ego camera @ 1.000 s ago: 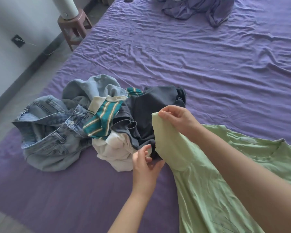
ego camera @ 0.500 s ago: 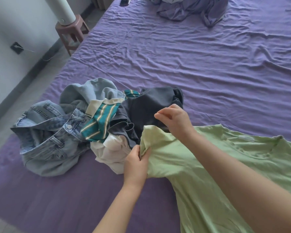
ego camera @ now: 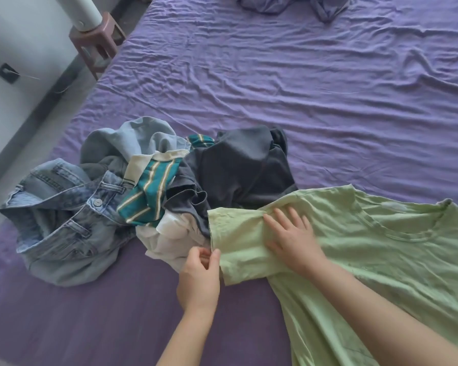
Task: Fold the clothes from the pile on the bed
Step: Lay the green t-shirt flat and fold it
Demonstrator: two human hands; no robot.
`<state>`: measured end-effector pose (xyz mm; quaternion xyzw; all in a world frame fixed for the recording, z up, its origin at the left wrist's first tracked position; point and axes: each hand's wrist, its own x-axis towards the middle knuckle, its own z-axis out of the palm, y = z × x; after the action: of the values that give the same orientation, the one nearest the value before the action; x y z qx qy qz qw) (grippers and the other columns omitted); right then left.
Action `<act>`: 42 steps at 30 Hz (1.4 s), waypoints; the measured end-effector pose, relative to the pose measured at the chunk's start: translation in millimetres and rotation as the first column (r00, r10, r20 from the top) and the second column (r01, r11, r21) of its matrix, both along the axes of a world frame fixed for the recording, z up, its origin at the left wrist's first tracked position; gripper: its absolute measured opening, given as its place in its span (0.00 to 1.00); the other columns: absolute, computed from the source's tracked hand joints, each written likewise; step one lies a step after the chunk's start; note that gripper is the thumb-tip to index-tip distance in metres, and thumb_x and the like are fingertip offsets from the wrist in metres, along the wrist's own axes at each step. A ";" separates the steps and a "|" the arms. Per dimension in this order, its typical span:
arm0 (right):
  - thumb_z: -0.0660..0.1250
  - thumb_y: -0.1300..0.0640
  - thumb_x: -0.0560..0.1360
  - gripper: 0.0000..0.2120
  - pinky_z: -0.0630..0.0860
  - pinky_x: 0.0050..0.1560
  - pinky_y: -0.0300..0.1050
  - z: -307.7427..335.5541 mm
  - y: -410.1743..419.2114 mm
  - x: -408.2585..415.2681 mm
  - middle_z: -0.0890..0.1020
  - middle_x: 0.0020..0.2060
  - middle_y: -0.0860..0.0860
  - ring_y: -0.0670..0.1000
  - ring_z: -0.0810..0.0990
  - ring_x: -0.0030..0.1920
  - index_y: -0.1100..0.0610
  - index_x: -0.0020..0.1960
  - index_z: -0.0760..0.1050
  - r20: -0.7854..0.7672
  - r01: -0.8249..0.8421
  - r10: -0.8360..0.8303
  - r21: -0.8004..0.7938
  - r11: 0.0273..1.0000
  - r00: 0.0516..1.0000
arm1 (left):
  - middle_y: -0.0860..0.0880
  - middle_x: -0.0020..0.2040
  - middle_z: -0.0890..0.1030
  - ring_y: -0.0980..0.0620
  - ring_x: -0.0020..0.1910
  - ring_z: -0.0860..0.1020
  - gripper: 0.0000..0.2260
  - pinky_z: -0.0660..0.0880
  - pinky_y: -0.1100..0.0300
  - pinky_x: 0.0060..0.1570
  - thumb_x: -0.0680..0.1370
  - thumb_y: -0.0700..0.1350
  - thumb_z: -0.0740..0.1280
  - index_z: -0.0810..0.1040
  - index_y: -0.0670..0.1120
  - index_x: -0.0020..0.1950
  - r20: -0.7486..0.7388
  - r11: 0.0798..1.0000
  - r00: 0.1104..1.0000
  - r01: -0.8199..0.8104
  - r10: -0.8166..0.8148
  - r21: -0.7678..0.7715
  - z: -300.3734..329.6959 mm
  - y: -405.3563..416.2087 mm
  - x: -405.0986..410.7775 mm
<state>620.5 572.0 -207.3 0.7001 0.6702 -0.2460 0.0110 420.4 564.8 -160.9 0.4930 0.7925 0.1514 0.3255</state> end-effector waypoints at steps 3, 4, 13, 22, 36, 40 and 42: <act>0.55 0.40 0.78 0.31 0.44 0.71 0.63 -5.2 22.9 -0.4 0.43 0.77 0.47 0.54 0.38 0.76 0.41 0.75 0.43 -0.020 -0.123 0.122 -0.025 0.992 0.992 | 0.56 0.40 0.76 0.50 0.41 0.75 0.05 0.68 0.57 0.37 0.76 0.49 0.67 0.72 0.51 0.45 -0.108 0.989 0.993 0.054 -0.039 0.135 3.7 -3.6 3.1; 0.55 0.40 0.78 0.32 0.44 0.71 0.63 -3.6 28.1 1.7 0.42 0.77 0.47 0.53 0.37 0.76 0.41 0.75 0.43 -0.027 -0.147 0.147 -0.004 0.989 0.989 | 0.54 0.40 0.75 0.49 0.41 0.74 0.06 0.69 0.56 0.37 0.75 0.45 0.69 0.72 0.48 0.45 -0.155 0.959 0.982 0.146 -0.111 0.241 5.0 -4.4 5.1; 0.59 0.51 0.78 0.30 0.48 0.74 0.52 -2.4 6.5 54.1 0.48 0.77 0.50 0.52 0.44 0.76 0.48 0.76 0.51 0.019 -0.015 0.013 0.131 0.991 1.000 | 0.38 0.64 0.75 0.38 0.68 0.69 0.20 0.64 0.45 0.69 0.73 0.31 0.64 0.75 0.38 0.65 -0.221 0.476 0.521 0.850 -0.825 0.228 -20.8 36.2 70.2; 0.41 0.27 0.71 0.33 0.34 0.69 0.68 -39.5 25.1 56.0 0.38 0.76 0.53 0.57 0.34 0.74 0.35 0.73 0.39 0.164 0.005 -0.002 -0.021 1.000 0.986 | 0.56 0.74 0.29 0.55 0.68 0.23 0.43 0.38 0.56 0.70 0.65 0.78 0.42 0.33 0.60 0.74 -0.276 0.558 0.493 0.787 -0.825 -0.262 -85.9 69.3 32.6; 0.50 0.35 0.77 0.29 0.27 0.66 0.61 -28.4 -127.0 181.9 0.45 0.77 0.50 0.60 0.38 0.75 0.40 0.75 0.46 0.255 0.015 0.009 -0.093 0.996 0.967 | 0.46 0.78 0.38 0.43 0.75 0.36 0.31 0.38 0.41 0.72 0.80 0.62 0.47 0.38 0.53 0.77 -0.542 0.472 0.245 0.817 -0.804 -0.332 -47.1 10.6 140.2; 0.43 0.36 0.78 0.28 0.33 0.70 0.61 -22.7 -170.7 243.5 0.41 0.76 0.49 0.57 0.35 0.75 0.39 0.75 0.41 0.330 0.190 -0.130 -0.156 0.969 0.935 | 0.48 0.78 0.39 0.44 0.76 0.36 0.28 0.37 0.43 0.72 0.80 0.62 0.46 0.40 0.55 0.77 -0.420 0.286 0.148 0.914 -0.896 -0.288 -47.1 -37.5 215.9; 0.43 0.37 0.79 0.27 0.37 0.71 0.60 -19.3 -196.1 274.1 0.41 0.76 0.50 0.56 0.35 0.75 0.40 0.75 0.42 0.341 0.274 -0.205 -0.170 0.947 0.917 | 0.49 0.78 0.38 0.45 0.76 0.36 0.27 0.38 0.44 0.73 0.80 0.61 0.45 0.40 0.57 0.77 -0.340 0.183 0.084 0.945 -0.937 -0.272 -49.6 -60.8 254.0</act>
<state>894.5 375.8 -226.6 0.8024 0.5378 -0.1998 0.1641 674.4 504.0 -210.5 0.9061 0.3394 -0.1994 0.1551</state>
